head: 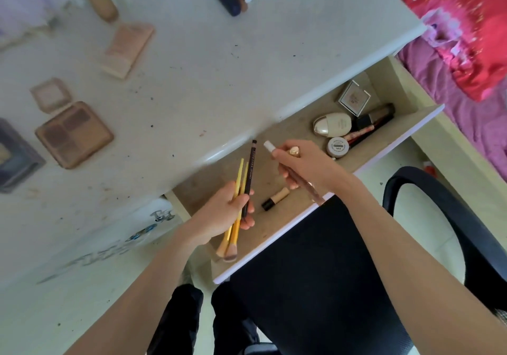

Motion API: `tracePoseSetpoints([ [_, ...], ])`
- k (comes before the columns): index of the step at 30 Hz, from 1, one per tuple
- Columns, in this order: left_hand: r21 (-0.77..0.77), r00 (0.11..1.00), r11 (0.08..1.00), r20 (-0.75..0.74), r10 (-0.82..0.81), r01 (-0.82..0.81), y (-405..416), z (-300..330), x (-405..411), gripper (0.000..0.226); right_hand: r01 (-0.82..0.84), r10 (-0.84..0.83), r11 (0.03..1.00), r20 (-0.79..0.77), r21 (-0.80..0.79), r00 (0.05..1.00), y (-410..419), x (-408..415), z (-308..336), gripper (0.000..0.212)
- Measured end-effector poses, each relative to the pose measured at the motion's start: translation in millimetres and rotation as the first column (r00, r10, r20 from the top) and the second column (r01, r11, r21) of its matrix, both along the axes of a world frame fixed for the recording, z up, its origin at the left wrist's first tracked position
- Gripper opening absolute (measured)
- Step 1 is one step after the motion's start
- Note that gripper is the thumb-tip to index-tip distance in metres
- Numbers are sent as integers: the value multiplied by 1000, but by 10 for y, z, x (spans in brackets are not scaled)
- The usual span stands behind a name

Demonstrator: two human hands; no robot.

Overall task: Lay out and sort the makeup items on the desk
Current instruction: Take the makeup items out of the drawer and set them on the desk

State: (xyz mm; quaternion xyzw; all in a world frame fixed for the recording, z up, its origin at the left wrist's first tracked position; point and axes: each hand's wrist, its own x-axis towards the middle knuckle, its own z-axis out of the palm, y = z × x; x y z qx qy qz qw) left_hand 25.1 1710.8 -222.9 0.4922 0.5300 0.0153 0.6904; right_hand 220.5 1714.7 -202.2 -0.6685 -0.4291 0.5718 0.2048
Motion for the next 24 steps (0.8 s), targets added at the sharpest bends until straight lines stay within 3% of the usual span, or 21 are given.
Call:
tracePoseSetpoints([
  [3, -65, 987, 995, 137, 80, -72, 52, 179, -56, 14, 185, -194, 981, -251, -58, 948, 12, -59, 155, 25],
  [6, -102, 957, 974, 190, 221, -205, 147, 346, -136, 16, 364, -406, 913, -461, -182, 789, 119, -160, 241, 19],
  [9, -162, 891, 906, 180, 417, -391, 341, 499, -230, 14, 468, -565, 824, -499, -317, 657, 310, -336, 331, 16],
  [12, -127, 867, 874, 124, 483, -469, 661, 630, -331, 12, 517, -658, 753, -498, -407, 565, 571, -541, 396, 13],
  [17, 23, 887, 888, 65, 457, -459, 1305, 753, -426, 12, 519, -679, 735, -473, -437, 562, 1059, -732, 405, 5],
  [24, 58, 876, 875, 65, 478, -482, 1988, 563, -397, 19, 548, -654, 755, -344, -360, 674, 1707, -910, 381, 9],
])
